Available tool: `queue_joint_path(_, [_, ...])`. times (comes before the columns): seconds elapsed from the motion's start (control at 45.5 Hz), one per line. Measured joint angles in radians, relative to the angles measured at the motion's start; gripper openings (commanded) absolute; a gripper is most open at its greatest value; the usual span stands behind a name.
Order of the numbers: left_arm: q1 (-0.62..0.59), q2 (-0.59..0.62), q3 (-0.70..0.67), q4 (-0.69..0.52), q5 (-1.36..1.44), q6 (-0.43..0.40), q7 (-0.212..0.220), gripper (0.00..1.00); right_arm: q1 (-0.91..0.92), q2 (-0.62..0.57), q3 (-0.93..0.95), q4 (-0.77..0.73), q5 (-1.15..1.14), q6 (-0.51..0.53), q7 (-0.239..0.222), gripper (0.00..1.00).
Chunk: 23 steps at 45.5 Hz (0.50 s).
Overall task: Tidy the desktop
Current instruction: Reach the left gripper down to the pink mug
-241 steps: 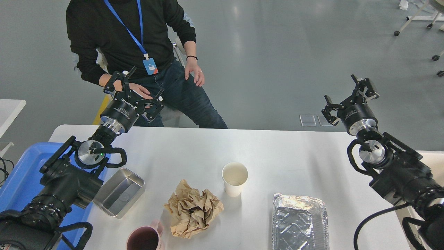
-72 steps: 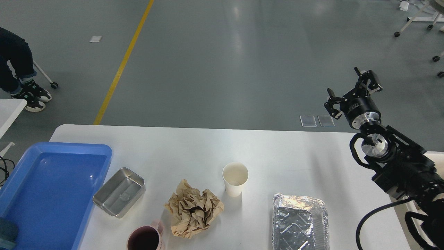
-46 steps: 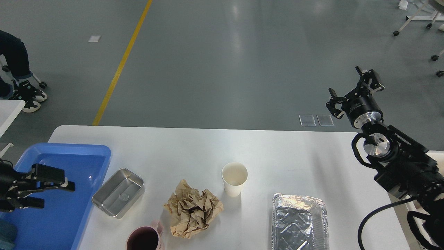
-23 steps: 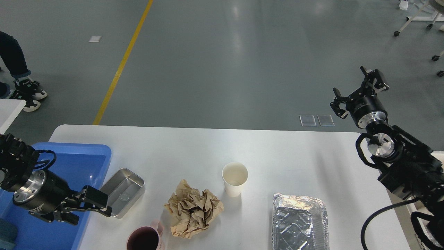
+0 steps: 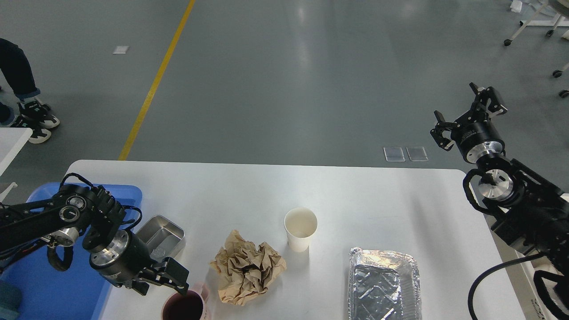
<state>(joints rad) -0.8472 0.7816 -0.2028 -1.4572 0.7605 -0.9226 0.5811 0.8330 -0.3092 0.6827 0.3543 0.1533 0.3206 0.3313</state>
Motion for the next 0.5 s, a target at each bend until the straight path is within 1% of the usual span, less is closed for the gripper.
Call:
queue_joint_path(0.263, [-0.004, -0.021, 0.013, 0.000, 0.000, -0.036, 0.052, 0.99, 0.000, -0.009, 0.000, 0.000, 0.000, 0.000, 0.000, 1.00])
queue_joint_path(0.505, [0.003, -0.022, 0.033, 0.000, 0.005, -0.037, 0.073, 0.99, 0.000, -0.010, 0.000, 0.000, 0.001, 0.000, 0.000, 1.00])
